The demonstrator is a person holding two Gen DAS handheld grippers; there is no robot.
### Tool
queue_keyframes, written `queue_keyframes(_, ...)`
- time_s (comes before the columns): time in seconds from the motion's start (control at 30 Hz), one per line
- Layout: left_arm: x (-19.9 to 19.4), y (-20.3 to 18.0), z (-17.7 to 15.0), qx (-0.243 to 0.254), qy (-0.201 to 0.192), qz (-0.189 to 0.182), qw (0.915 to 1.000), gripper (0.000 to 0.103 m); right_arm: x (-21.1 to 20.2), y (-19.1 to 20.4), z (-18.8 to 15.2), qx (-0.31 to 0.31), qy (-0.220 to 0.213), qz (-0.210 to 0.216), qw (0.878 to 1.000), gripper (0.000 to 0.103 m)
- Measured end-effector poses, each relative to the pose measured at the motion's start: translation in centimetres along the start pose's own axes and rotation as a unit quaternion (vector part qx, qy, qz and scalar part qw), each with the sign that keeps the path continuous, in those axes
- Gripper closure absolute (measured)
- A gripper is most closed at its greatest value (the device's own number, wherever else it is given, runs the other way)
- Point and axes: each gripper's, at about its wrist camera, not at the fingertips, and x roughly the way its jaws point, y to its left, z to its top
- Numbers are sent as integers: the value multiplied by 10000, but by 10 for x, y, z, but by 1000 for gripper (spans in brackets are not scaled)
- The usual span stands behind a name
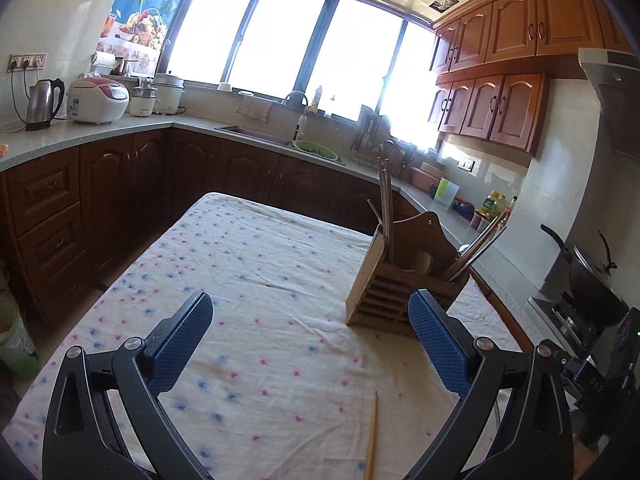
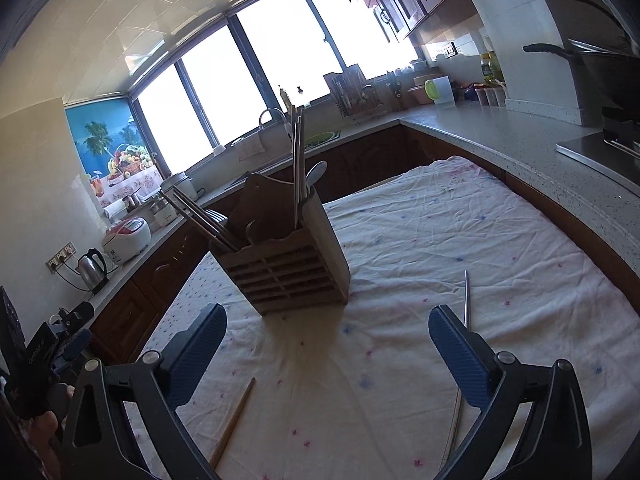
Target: Organize utensils
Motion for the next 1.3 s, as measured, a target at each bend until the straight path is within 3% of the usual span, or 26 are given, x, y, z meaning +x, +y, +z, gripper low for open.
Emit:
queue_keyframes(0.13,-26,0,1,106,-204,69,9997,2,-23,14,-3,-239,-215,46,9995,0)
queue_keyframes(0.27,-54,-4,6,280,-529,87,9982,0,-54,38,3,-675,-706,103,9952,0)
queue_keyframes(0.4,-76,-12,6,518,-778,106,9956,0,-91,66,1,-1323,-1360,89,9818,0)
queue_keyframes(0.5,-81,-16,-2,660,-871,198,9938,0,-104,78,-10,-1698,-1618,-2,9721,0)
queue_keyframes(0.83,-80,-21,-53,1016,-852,545,9897,0,-91,67,-56,-1649,-1381,-288,9762,0)
queue_keyframes(1.3,-82,-32,-85,1327,-685,645,9867,0,-96,49,-76,-1559,-1217,-475,9791,0)
